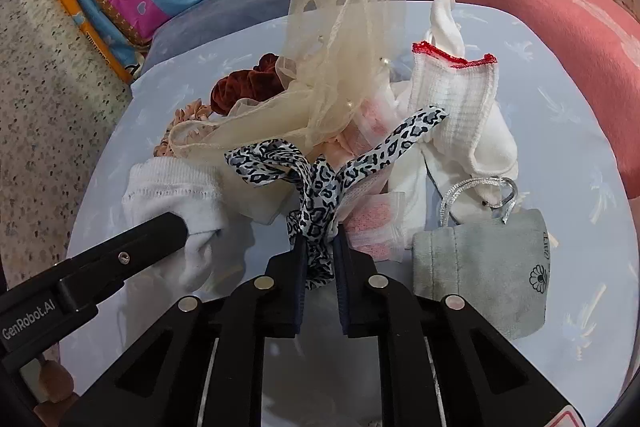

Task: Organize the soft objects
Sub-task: 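Grasp the leopard-print scrunchie with the right gripper while the left gripper holds the sock, then carry the sock and scrunchie over the white bin and open both grippers, then grasp the grey-green pouch with the right gripper while the left gripper grasps pink fabric, then carry the grey pouch and clear bag over the white bin and open both grippers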

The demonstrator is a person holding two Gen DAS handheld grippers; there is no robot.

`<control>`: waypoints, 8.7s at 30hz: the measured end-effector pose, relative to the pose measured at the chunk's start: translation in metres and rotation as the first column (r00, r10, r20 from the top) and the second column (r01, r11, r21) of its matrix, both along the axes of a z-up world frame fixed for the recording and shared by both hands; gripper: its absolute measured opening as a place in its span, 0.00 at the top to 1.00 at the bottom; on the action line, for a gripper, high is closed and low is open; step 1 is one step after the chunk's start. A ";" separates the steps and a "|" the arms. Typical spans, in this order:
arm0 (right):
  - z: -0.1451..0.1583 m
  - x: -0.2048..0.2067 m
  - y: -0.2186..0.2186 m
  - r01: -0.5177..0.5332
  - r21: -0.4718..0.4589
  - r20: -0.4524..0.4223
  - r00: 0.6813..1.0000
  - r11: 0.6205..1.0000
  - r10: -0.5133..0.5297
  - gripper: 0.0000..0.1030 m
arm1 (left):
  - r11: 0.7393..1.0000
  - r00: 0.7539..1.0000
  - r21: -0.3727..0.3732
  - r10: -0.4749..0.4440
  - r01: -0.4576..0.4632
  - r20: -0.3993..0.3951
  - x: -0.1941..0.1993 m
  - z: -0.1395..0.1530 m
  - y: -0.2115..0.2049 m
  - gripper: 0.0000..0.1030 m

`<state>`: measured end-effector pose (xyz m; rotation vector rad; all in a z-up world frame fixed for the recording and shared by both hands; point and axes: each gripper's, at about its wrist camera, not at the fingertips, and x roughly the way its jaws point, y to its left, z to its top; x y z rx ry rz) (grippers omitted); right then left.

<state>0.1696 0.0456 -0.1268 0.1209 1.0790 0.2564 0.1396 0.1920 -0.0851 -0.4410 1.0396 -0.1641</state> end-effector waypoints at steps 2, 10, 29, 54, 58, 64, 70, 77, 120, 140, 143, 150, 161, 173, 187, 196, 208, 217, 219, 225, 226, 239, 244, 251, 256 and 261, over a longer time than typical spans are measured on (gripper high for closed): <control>0.005 -0.003 -0.001 -0.001 0.003 0.006 1.000 1.000 0.001 0.95 | 1.000 1.000 0.007 -0.001 0.001 0.003 -0.001 0.002 -0.002 0.78; 0.052 -0.024 -0.017 0.007 0.060 0.100 0.995 0.998 -0.013 0.97 | 0.999 0.998 0.025 -0.025 0.024 0.052 -0.009 0.024 -0.018 0.78; 0.186 -0.092 -0.140 0.168 0.153 0.365 0.906 0.974 -0.214 0.99 | 0.969 0.935 0.077 -0.248 0.236 0.254 -0.031 0.111 -0.136 0.78; 0.177 -0.178 -0.352 0.526 0.197 0.354 0.749 0.827 -0.560 0.99 | 0.798 0.756 0.139 -0.600 0.586 0.261 -0.060 0.125 -0.327 0.75; 0.173 -0.180 -0.362 0.546 0.195 0.347 0.739 0.815 -0.578 0.99 | 0.784 0.745 0.135 -0.618 0.605 0.252 -0.061 0.123 -0.339 0.73; 0.169 -0.183 -0.367 0.565 0.185 0.350 0.726 0.804 -0.591 0.91 | 0.800 0.754 0.137 -0.598 0.585 0.272 -0.061 0.124 -0.341 0.33; 0.170 -0.185 -0.368 0.570 0.203 0.347 0.719 0.796 -0.603 0.88 | 0.816 0.770 0.157 -0.577 0.556 0.274 -0.058 0.126 -0.336 0.32; 0.170 -0.181 -0.355 0.547 0.192 0.345 0.740 0.815 -0.578 0.86 | 0.841 0.795 0.157 -0.540 0.518 0.275 -0.056 0.125 -0.321 0.32; 0.100 -0.107 -0.179 0.303 0.069 0.187 0.932 0.951 -0.311 0.69 | 0.972 0.977 0.141 -0.198 0.186 0.074 -0.009 0.037 -0.133 0.32; 0.015 -0.037 -0.115 0.206 0.000 0.012 0.978 0.979 -0.206 0.62 | 0.987 0.991 0.099 -0.122 0.127 -0.053 0.027 -0.015 -0.098 0.36; 0.007 -0.032 -0.111 0.203 0.001 -0.007 0.979 0.979 -0.203 0.62 | 0.986 0.990 0.097 -0.129 0.135 -0.062 0.031 -0.019 -0.098 0.44; -0.008 -0.029 -0.104 0.191 0.000 -0.041 0.981 0.981 -0.191 0.68 | 0.982 0.985 0.093 -0.156 0.163 -0.076 0.033 -0.025 -0.100 0.76; 0.018 -0.044 -0.113 0.209 0.053 0.013 0.978 0.976 -0.210 0.94 | 0.978 0.983 0.098 -0.185 0.185 -0.010 0.013 0.003 -0.104 0.88; 0.110 -0.077 -0.153 0.256 0.131 0.201 0.939 0.958 -0.278 0.94 | 0.966 0.956 0.083 -0.254 0.244 0.147 -0.014 0.075 -0.132 0.88; 0.180 -0.129 -0.241 0.369 0.196 0.353 0.838 0.909 -0.416 0.94 | 0.921 0.868 0.094 -0.389 0.379 0.308 -0.044 0.141 -0.198 0.88; 0.199 -0.163 -0.298 0.452 0.238 0.392 0.765 0.860 -0.510 0.94 | 0.866 0.789 0.131 -0.495 0.483 0.363 -0.062 0.165 -0.252 0.88; 0.188 -0.192 -0.352 0.531 0.258 0.378 0.713 0.807 -0.590 0.94 | 0.792 0.714 0.179 -0.605 0.583 0.353 -0.077 0.165 -0.312 0.87; 0.182 -0.196 -0.367 0.557 0.261 0.367 0.698 0.788 -0.615 0.94 | 0.762 0.690 0.198 -0.644 0.617 0.329 -0.079 0.160 -0.335 0.87; 0.180 -0.197 -0.367 0.561 0.260 0.364 0.697 0.786 -0.618 0.94 | 0.755 0.685 0.204 -0.653 0.623 0.324 -0.080 0.159 -0.340 0.87; 0.175 -0.194 -0.370 0.571 0.250 0.354 0.698 0.782 -0.623 0.92 | 0.747 0.680 0.202 -0.661 0.633 0.316 -0.077 0.155 -0.348 0.86; 0.174 -0.193 -0.370 0.572 0.249 0.352 0.698 0.782 -0.623 0.92 | 0.742 0.676 0.198 -0.667 0.640 0.313 -0.077 0.154 -0.349 0.86; 0.172 -0.190 -0.368 0.583 0.239 0.353 0.693 0.776 -0.629 0.76 | 0.769 0.702 0.223 -0.639 0.599 0.315 -0.072 0.152 -0.345 0.48; 0.172 -0.188 -0.361 0.574 0.232 0.351 0.704 0.786 -0.618 0.76 | 0.779 0.715 0.221 -0.626 0.586 0.311 -0.069 0.151 -0.339 0.48; 0.173 -0.184 -0.349 0.557 0.214 0.351 0.723 0.803 -0.595 0.76 | 0.799 0.737 0.207 -0.601 0.565 0.309 -0.065 0.150 -0.325 0.48; 0.174 -0.181 -0.338 0.542 0.200 0.351 0.738 0.816 -0.576 0.76 | 0.815 0.755 0.197 -0.579 0.545 0.307 -0.062 0.148 -0.311 0.48; 0.175 -0.175 -0.322 0.521 0.181 0.354 0.757 0.834 -0.550 0.76 | 0.836 0.778 0.182 -0.549 0.518 0.307 -0.057 0.146 -0.294 0.48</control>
